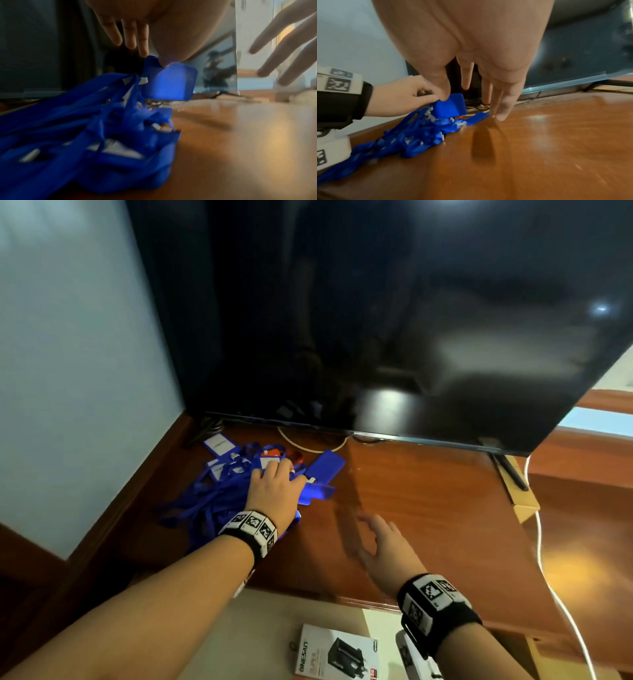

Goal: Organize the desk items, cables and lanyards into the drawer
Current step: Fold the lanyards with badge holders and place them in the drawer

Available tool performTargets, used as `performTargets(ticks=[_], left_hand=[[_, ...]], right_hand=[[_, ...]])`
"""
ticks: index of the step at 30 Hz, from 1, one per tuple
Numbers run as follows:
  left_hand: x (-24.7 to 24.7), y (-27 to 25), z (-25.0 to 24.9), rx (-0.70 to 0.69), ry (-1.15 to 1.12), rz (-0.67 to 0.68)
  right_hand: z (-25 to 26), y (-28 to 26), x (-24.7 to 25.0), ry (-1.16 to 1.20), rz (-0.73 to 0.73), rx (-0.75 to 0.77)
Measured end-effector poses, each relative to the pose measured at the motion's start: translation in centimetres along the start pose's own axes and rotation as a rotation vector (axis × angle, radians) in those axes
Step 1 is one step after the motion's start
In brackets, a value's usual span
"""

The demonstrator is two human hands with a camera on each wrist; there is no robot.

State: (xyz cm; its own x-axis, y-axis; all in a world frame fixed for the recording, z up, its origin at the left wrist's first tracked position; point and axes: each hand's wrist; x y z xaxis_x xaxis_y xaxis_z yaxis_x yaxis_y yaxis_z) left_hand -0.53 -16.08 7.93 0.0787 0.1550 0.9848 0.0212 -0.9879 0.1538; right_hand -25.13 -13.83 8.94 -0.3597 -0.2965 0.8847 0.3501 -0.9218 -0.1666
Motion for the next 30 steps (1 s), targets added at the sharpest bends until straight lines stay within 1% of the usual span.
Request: performTargets(ticks=[2,4,5,6,9,12,14,16,17,19,22,25,27,29,30], left_hand=[[1.6,-0.6,-0.2,-0.010,-0.134,-0.157],[3.4,-1.3,-0.5,-0.054,-0.288,-0.300],[4.4,-1.6,-0.7,-0.085,-0.365,-0.338],[5.6,-1.8,-1.0,-0.120,-0.432,-0.344],[9.2,-2.1,-1.4,-0.146,-0.599,-0.333],[11.9,-2.2,-1.2,-0.099,-0.821,-0.312],[12.7,-1.9,-0.7,-0.012,-1.031,-0.197],[12.5,-1.4,0.1,0.056,-1.220,-0.081],[12.6,-1.4,0.2,0.068,-1.282,-0.041],[12.8,-1.2,0.4,0.080,-1.298,-0.010],[12.5,-0.9,1.3,0.121,-1.277,-0.065],[13.0,-0.6,2.1,0.175,-1.281,-0.100],[13.8,-0.5,2.8,0.209,-1.294,-0.115],[14.8,-0.3,4.3,0.211,-1.248,-0.126],[15.0,0.0,5.3,0.213,-1.189,-0.118]], right_hand=[[1.3,0.6,1.5,0.062,-0.083,0.040],[2.9,0.9,3.1,0.124,-0.150,0.070],[3.8,1.1,4.0,0.155,-0.186,0.086],[4.6,1.5,4.8,0.177,-0.228,0.108],[6.4,2.6,7.2,0.188,-0.372,0.170],[8.2,2.8,9.9,0.182,-0.374,0.211],[9.2,2.5,12.0,0.184,-0.378,0.258],[10.0,2.0,14.0,0.222,-0.428,0.288],[10.4,1.7,15.2,0.271,-0.462,0.300],[11.1,0.8,17.9,0.386,-0.519,0.306],[11.1,-0.3,22.1,0.588,-0.603,0.279],[10.0,-1.2,26.2,0.754,-0.745,0.257],[8.6,-2.1,29.0,0.766,-0.856,0.217],[6.2,-2.7,31.1,0.653,-0.956,0.130],[4.9,-2.9,32.0,0.591,-0.992,0.088]])
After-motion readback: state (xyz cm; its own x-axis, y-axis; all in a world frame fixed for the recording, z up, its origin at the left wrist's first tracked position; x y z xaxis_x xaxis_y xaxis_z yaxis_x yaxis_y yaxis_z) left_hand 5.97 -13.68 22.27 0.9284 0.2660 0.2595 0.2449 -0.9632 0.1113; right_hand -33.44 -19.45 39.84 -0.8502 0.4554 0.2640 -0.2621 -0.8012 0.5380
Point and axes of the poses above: each hand's wrist, its own y-axis towards the middle knuckle, its own x-axis out of the back of the hand, z = x × y, and after that the axes turned 10 degrees about -y, right-handed
